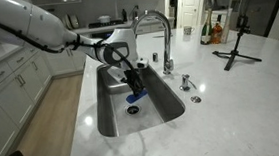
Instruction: Put the blue sponge in the sink
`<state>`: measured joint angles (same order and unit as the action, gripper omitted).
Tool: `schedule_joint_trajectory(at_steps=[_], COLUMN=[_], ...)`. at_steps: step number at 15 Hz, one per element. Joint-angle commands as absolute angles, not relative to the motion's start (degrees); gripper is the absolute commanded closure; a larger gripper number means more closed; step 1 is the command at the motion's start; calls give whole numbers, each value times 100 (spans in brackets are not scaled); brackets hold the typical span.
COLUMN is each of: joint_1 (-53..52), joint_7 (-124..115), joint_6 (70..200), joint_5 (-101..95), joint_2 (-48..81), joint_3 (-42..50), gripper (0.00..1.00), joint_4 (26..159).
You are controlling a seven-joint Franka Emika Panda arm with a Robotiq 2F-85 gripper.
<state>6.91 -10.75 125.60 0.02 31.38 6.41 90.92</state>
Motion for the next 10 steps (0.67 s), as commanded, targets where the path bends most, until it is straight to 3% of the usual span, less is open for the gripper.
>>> schedule_joint_trajectory(at_steps=[1, 7, 8, 10], joint_1=[669, 669, 669, 661], joint_7=[-1059, -1059, -1059, -1095], joint_6=[12546, 12546, 12546, 12485], joint_5=[23, 23, 23, 18], joint_2=[3142, 3144, 3144, 3384], joint_3=[672, 672, 672, 672], gripper=[94, 94, 98, 98], joint_4=[9078, 9074, 9072, 8761])
